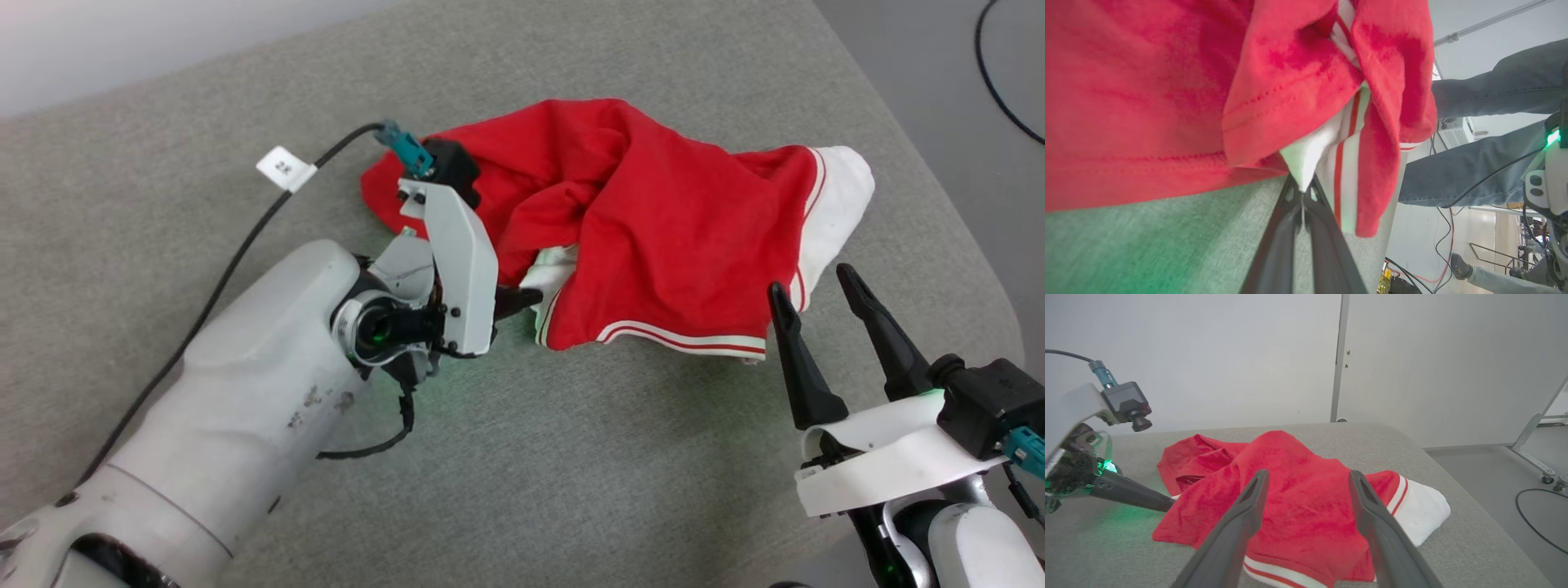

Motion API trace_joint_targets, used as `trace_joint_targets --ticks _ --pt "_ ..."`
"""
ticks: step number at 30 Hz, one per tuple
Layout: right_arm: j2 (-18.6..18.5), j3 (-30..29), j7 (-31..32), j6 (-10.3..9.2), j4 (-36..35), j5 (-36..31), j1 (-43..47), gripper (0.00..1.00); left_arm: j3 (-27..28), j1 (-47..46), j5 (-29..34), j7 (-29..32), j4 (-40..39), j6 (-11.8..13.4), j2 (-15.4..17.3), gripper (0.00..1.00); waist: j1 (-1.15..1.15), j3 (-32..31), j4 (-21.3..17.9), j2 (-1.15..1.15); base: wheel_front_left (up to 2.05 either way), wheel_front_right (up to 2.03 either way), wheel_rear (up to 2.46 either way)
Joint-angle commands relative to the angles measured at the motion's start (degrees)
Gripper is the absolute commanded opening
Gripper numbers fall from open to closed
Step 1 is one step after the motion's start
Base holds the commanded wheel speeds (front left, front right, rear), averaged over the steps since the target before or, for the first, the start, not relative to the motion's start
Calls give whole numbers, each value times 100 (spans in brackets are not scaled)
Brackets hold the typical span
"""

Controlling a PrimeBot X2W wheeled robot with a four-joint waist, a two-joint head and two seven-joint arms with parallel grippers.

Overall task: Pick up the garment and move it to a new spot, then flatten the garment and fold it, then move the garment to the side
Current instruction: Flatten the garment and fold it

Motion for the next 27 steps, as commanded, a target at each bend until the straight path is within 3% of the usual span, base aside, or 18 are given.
trace_joint_targets --ticks 1,10,17,21,24,27 --pt "4 -22 4 -6 -32 -40 -40 100 4 -60 -55 -41 12 -18 -10 0 0 -31 80 0 0 0 0" --pt "-87 -89 184 -6 -117 -62 -76 100 207 -163 -263 -702 -239 -18 317 0 0 -398 1012 0 0 0 0" --pt "-234 -33 421 -6 -180 -21 -91 100 353 102 -428 -1055 -313 -17 991 0 0 -738 1796 0 0 0 0" --pt "-283 -26 539 -6 -223 16 -38 100 250 335 -342 -1053 -248 -17 1366 0 0 -875 2045 0 0 0 0" --pt "-303 -53 614 -6 -259 38 58 100 -73 494 113 -1029 -174 -12 1724 0 0 -942 2174 0 0 0 0" --pt "-334 -77 680 -6 -283 78 148 100 -260 746 149 -864 -184 -11 1850 0 0 -986 2260 0 0 0 0"
